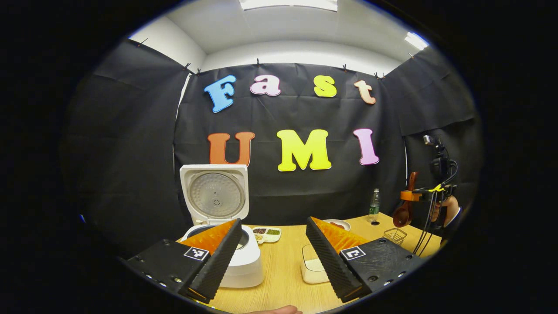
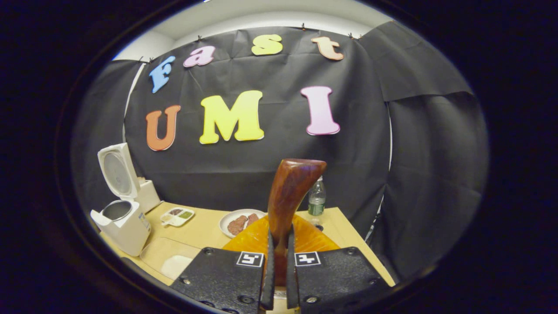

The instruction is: Close the left gripper, press the button to open the rice cooker; take a wooden spoon from the chopstick holder with the right hand, scoop a spoonful of rice and pour it into the rice cooker, then put the wooden spoon back into the chopstick holder.

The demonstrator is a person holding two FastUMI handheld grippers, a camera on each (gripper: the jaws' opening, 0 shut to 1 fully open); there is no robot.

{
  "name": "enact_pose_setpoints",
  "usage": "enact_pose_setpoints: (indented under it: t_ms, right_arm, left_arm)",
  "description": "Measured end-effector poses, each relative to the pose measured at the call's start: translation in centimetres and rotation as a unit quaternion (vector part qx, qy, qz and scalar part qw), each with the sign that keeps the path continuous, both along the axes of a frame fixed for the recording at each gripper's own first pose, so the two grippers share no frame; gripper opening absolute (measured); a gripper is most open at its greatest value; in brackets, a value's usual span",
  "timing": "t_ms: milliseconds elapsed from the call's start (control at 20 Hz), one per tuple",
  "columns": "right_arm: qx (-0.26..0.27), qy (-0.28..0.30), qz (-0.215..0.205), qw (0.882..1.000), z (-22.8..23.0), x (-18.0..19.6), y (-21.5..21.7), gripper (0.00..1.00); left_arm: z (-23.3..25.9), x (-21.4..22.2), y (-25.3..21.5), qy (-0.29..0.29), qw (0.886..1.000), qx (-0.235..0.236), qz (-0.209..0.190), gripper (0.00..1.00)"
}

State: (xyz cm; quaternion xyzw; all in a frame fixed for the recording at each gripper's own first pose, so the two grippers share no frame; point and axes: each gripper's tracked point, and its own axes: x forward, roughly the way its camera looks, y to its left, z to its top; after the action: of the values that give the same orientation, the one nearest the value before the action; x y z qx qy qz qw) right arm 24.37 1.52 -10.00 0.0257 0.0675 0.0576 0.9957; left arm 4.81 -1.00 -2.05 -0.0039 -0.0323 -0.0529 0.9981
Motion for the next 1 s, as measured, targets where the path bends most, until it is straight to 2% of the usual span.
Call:
enact_pose_setpoints:
  t_ms: [250,350,450,600,850,900,1000]
  right_arm:
    - [0.032,0.026,-0.006,0.999,-3.7,1.3,-1.6,0.15]
    - [0.03,0.036,-0.032,0.998,-4.7,1.5,-3.4,0.24]
    - [0.033,0.028,-0.058,0.997,-5.0,0.9,-4.8,0.65]
    - [0.023,0.021,-0.074,0.997,-4.5,-0.3,-5.5,1.0]
    - [0.017,-0.014,-0.062,0.998,-1.3,-4.1,-4.3,1.0]
    - [0.015,-0.02,-0.06,0.998,-0.6,-5.0,-4.0,0.96]
    - [0.009,-0.035,-0.059,0.998,0.7,-6.7,-3.5,1.0]
  left_arm:
    - [-0.4,0.7,0.3,0.008,1.0,-0.013,0.006,0.94]
    - [-0.4,0.9,0.6,0.013,1.0,-0.023,0.005,0.94]
    - [-0.3,1.4,1.1,0.017,0.999,-0.035,0.005,0.94]
    - [0.4,1.8,1.0,0.02,0.998,-0.053,-0.008,0.92]
    - [2.0,3.5,3.0,0.018,0.999,-0.038,0.002,0.92]
    - [2.3,3.9,3.7,0.018,0.999,-0.038,0.008,0.92]
    - [3.1,4.8,5.0,0.024,0.999,-0.031,0.018,0.92]
